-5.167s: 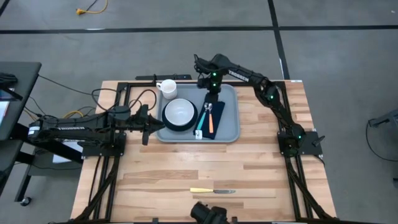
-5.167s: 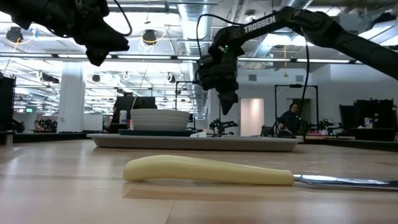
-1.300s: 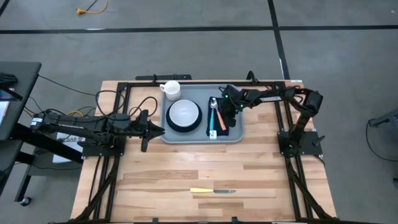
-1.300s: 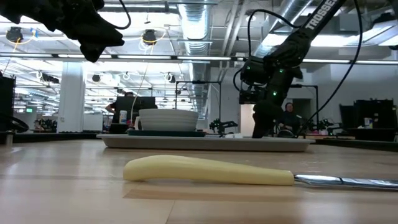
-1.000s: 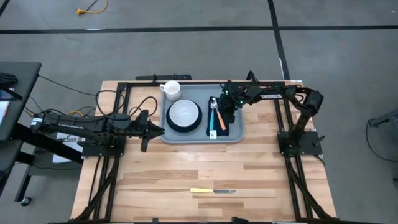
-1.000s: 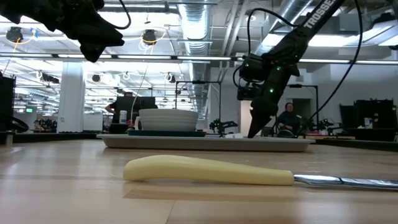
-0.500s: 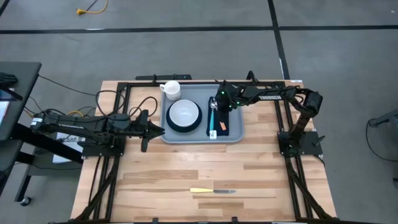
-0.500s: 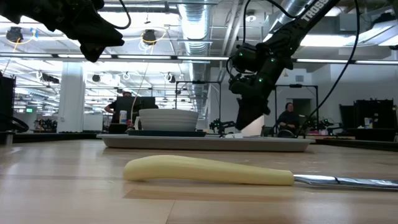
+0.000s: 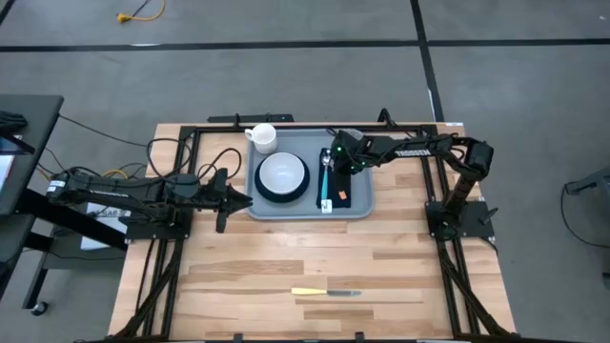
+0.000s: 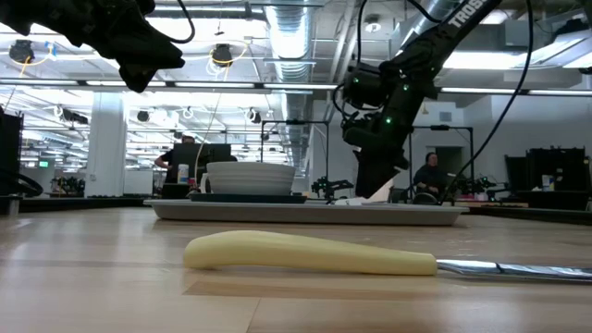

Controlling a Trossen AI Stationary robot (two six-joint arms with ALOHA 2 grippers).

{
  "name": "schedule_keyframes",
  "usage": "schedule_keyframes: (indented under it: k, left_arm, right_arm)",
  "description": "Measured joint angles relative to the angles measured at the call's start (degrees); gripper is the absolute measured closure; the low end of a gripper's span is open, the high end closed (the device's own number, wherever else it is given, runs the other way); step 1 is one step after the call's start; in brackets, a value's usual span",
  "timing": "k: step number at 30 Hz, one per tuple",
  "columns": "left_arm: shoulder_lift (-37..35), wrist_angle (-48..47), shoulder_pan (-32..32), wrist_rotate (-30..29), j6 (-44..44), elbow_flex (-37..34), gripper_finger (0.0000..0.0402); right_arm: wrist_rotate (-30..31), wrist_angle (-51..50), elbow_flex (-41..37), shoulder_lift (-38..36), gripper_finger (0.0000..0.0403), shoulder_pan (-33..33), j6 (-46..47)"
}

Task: Set up tray
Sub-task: Adjust the orange fork

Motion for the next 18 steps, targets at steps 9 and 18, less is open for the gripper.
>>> schedule_keyframes:
  k: [9,18]
  left_arm:
    - [-0.01,0.00,0.00,-0.02,-0.04,0.00,0.0345]
    - [0.00,0.00,0.00,-0.05,-0.37,0.00,0.0345]
  right_arm:
    - [0.60,0.37,0.00,0.02,0.0210,1.96,2.05]
    - [4.25,0.50,-0.13,0.04,0.0208,3.01,3.45]
